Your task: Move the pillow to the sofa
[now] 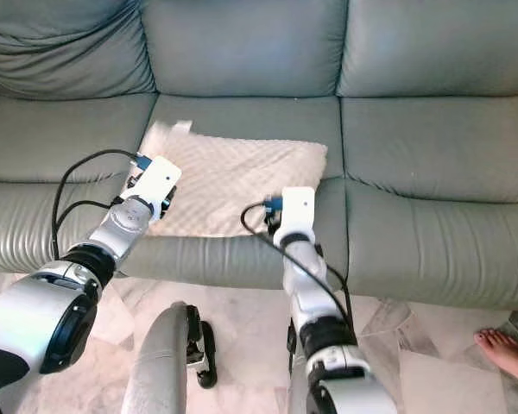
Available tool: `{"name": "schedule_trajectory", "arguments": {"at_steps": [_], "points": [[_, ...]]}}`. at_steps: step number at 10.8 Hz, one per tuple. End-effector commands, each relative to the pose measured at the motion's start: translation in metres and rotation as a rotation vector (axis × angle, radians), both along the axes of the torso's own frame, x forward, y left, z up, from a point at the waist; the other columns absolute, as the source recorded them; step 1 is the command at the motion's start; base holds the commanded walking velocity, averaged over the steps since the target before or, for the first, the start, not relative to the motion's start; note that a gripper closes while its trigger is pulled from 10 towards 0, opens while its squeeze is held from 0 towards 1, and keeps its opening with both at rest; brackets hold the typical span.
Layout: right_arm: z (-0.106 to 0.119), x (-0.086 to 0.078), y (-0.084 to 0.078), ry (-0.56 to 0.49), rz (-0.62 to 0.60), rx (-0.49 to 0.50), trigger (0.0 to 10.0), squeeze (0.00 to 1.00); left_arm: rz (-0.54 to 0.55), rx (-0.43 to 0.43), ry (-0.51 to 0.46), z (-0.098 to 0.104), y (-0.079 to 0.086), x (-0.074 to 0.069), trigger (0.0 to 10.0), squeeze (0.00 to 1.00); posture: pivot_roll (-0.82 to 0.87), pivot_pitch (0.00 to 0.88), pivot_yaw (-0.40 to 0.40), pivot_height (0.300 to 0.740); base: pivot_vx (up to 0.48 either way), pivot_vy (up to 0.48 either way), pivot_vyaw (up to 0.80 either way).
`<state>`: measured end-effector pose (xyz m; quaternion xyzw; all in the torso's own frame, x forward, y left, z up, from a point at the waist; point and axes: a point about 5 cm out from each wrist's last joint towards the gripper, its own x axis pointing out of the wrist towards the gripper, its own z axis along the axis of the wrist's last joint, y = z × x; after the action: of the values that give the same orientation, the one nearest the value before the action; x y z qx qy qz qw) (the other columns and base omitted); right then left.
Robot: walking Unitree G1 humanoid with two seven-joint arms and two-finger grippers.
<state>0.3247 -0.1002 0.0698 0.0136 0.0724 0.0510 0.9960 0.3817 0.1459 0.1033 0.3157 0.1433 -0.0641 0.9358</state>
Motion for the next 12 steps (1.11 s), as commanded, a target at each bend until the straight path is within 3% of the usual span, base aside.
{"name": "schedule_trajectory", "arguments": {"at_steps": [1,4,6,7,9,11,12], "points": [[-0.003,-0.006,0.010,0.009,0.026,0.007,10.0,1.00,0.039,0.020,0.027,-0.005,0.012,-0.002,10.0,1.00,-0.10,0.253,0.084,0.660,0.000,0.000,0.00],[-0.001,-0.025,0.007,0.005,-0.016,0.010,10.0,1.00,0.091,-0.032,0.035,-0.009,0.023,-0.005,10.0,1.00,-0.10,0.223,0.082,0.660,0.000,0.000,0.00],[-0.002,-0.044,-0.010,0.021,-0.079,-0.021,10.0,1.00,0.104,-0.136,0.024,-0.007,0.023,-0.005,10.0,1.00,-0.10,0.201,0.077,0.660,0.000,0.000,0.00],[-0.003,-0.050,-0.026,0.040,-0.151,-0.041,10.0,1.00,0.110,-0.192,0.006,-0.003,0.023,-0.003,10.0,1.00,-0.10,0.185,0.075,0.660,0.000,0.000,0.00],[0.009,-0.050,-0.044,0.020,-0.203,-0.022,10.0,1.00,0.131,-0.289,-0.052,0.005,0.030,-0.002,10.0,1.00,-0.08,0.148,0.078,0.660,0.000,0.000,0.00],[0.024,-0.050,-0.049,-0.038,-0.151,-0.041,10.0,1.00,0.134,-0.345,-0.110,0.005,0.039,-0.007,10.0,1.00,-0.06,0.086,0.070,0.660,0.000,0.000,0.00],[0.022,-0.055,-0.048,-0.055,-0.052,-0.083,10.0,1.00,0.136,-0.383,-0.147,-0.001,0.042,-0.018,10.0,1.00,-0.05,0.019,0.075,0.660,0.000,0.000,0.00]]}}
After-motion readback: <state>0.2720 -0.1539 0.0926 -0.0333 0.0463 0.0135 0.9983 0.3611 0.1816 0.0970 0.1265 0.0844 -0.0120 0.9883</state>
